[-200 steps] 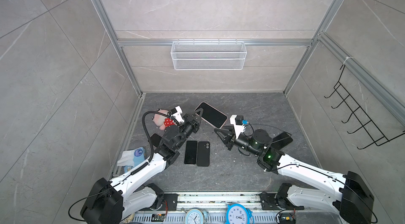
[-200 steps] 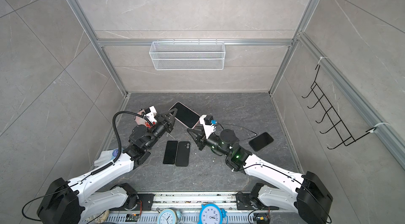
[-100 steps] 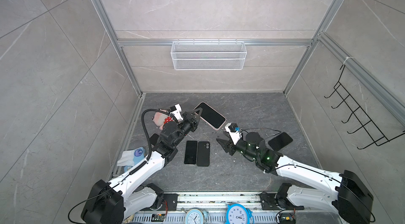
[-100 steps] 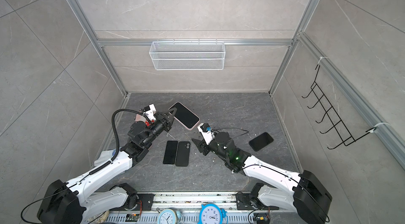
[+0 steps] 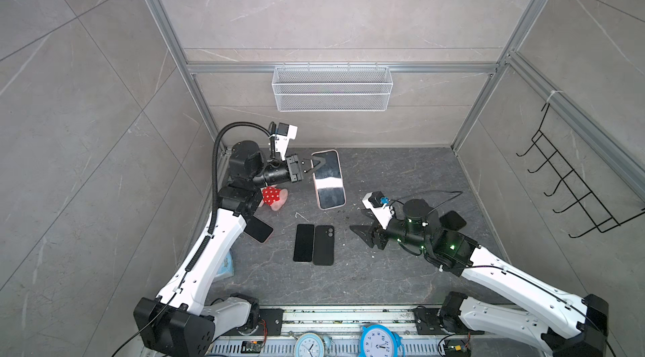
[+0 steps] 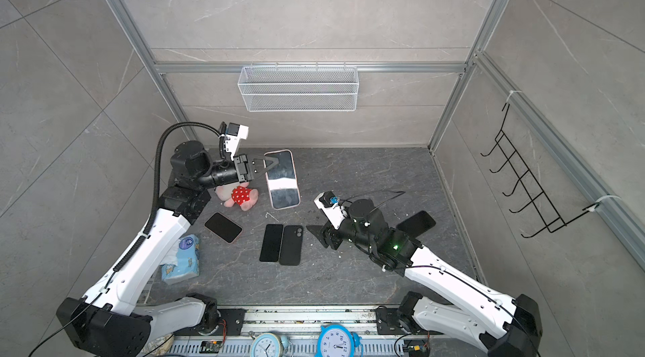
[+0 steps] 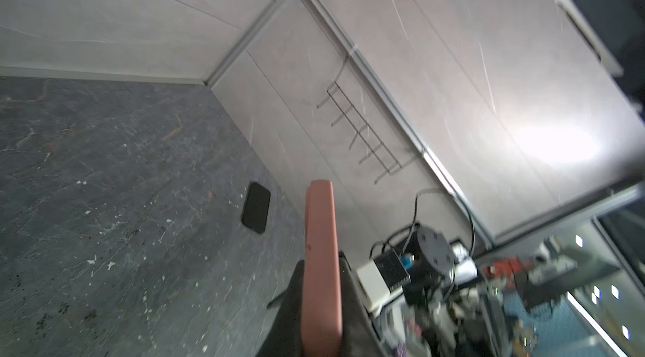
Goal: Take the phone out of the phone case
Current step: Remove the phone case from the phone.
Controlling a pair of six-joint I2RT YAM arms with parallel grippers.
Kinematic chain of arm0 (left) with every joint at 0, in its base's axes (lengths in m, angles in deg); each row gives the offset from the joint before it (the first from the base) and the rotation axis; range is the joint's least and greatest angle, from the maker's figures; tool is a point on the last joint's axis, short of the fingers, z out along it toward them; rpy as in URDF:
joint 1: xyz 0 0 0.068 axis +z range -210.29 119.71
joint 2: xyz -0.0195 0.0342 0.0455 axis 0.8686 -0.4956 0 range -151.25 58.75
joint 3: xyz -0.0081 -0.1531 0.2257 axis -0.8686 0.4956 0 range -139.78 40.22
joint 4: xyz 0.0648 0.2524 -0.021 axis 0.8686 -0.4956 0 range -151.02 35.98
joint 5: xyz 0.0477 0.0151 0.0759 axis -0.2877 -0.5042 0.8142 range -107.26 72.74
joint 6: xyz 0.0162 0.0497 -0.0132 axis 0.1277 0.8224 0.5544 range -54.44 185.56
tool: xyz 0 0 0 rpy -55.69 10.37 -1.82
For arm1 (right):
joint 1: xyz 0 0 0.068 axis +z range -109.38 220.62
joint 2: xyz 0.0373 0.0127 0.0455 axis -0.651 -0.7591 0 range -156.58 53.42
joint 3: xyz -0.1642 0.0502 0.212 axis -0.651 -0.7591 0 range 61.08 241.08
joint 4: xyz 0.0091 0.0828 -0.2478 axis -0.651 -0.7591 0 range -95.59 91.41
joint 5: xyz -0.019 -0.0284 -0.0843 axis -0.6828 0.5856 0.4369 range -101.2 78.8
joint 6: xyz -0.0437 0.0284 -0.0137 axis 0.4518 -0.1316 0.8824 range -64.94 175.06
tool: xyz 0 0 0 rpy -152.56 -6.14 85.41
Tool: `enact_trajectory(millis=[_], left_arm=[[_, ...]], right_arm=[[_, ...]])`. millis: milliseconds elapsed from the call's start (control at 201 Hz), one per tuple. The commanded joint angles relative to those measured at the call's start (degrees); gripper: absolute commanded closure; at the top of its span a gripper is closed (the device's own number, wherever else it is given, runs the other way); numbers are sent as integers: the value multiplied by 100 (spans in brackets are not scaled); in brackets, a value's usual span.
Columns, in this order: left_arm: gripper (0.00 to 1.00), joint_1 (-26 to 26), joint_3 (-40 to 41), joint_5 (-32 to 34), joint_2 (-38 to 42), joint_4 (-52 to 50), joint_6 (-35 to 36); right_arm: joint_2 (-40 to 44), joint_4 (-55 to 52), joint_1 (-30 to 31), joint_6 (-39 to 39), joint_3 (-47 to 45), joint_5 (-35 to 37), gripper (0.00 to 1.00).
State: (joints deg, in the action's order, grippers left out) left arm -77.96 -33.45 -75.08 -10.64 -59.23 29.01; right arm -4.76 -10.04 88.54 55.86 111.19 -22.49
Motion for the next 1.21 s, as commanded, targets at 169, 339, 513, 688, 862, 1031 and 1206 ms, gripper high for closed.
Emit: enact_trajectory(millis=[169,339,513,688,862,1031,1206], left_arm=[[100,1,-221,-1117,108,-1324,2123],[100,-7,-13,-1182,205,-1042,2148],[100,-122,124,-1205,242,-808,2116],[100,-210,221,-1194,267,-616,2046],[100,-271,239,-1125,250,-566,2034],[100,-324,248,-1082,200,-489,2003],[100,-412,248,-1035,146,-413,1972]], right_arm=[[-504,-779,-17,537,720,-1284,46],[-377,-481,-14,606,650,-1753,49],[-554,-450,-11,578,849,-1963,54],[-730,-331,4,515,973,-2063,57],[-816,-212,12,439,977,-2279,57],[-818,-69,37,366,909,-2371,58],[-906,-47,48,367,935,-2386,62]])
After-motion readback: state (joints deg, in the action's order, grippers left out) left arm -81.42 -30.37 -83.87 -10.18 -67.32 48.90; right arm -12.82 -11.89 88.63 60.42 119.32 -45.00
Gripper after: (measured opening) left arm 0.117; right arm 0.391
